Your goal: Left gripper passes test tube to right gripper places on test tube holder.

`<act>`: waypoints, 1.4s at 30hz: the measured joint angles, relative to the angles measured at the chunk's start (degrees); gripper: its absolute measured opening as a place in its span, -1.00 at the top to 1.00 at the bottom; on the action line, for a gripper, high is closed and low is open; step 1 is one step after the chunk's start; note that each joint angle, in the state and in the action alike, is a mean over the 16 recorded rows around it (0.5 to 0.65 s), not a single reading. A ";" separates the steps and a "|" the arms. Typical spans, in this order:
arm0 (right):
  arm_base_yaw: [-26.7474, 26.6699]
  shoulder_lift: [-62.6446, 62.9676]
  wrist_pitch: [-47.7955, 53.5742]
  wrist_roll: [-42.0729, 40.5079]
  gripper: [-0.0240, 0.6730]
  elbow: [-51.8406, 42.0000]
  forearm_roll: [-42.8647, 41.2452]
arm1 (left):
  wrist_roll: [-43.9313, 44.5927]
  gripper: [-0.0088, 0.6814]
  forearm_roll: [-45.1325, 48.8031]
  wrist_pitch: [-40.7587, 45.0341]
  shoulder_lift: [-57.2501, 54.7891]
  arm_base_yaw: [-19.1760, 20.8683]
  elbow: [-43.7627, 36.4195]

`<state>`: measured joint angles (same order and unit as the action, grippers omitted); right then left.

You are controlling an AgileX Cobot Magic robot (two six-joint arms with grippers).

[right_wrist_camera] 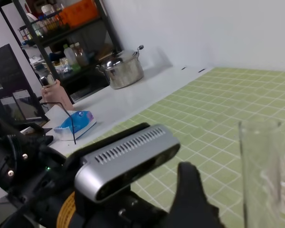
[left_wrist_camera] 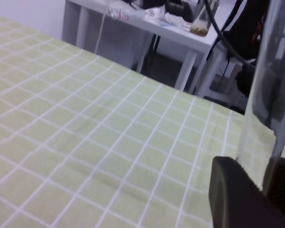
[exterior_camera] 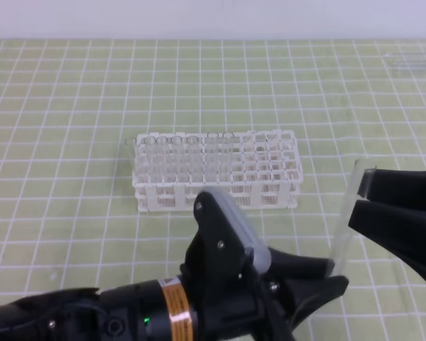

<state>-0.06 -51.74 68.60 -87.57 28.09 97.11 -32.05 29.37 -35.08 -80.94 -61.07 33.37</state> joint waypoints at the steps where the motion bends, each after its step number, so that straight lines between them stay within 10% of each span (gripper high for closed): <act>1: 0.00 0.00 0.00 0.00 0.81 0.00 0.00 | -0.01 0.94 0.14 -0.11 -0.17 0.00 0.21; 42: 0.11 0.00 -1.41 -1.57 0.90 0.13 -1.76 | -3.83 0.93 5.82 -0.45 -1.51 0.07 1.73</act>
<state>0.05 -51.74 67.18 -89.14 28.21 95.35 -35.88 35.19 -35.54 -82.45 -61.00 35.10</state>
